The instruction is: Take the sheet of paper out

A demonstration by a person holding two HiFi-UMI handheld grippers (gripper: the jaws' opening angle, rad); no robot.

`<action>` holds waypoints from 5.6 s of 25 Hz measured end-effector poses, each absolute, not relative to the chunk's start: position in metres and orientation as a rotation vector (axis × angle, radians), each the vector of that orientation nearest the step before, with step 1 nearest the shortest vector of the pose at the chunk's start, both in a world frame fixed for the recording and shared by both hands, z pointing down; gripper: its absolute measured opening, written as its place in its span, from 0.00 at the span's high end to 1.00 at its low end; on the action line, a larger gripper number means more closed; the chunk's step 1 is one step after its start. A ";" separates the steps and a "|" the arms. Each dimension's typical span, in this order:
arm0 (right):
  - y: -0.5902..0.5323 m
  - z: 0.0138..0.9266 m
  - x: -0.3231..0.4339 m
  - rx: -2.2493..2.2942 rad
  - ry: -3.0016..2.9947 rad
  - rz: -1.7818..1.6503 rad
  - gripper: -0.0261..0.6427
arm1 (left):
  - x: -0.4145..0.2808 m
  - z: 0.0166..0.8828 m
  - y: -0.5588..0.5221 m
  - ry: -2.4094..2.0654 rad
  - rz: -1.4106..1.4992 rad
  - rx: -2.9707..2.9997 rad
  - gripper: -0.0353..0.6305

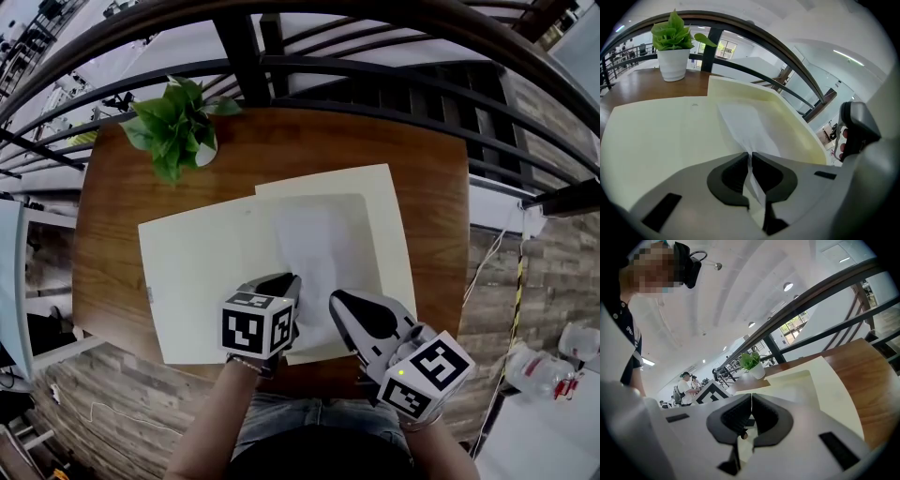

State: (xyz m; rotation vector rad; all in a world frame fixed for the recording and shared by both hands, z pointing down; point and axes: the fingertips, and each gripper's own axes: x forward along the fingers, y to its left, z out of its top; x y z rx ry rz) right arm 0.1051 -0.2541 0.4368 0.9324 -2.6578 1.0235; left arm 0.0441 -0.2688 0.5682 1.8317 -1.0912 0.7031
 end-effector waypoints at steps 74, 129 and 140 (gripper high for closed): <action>-0.157 0.364 -0.064 1.230 -2.727 0.804 0.92 | -0.210 0.420 -0.170 -1.195 0.274 2.117 0.91; -0.195 0.275 -0.033 1.283 -2.902 0.513 0.92 | -0.130 0.279 -0.191 -1.031 -0.095 2.462 0.91; -0.190 0.278 -0.032 1.274 -2.892 0.517 0.92 | -0.123 0.282 -0.192 -1.017 -0.079 2.467 0.91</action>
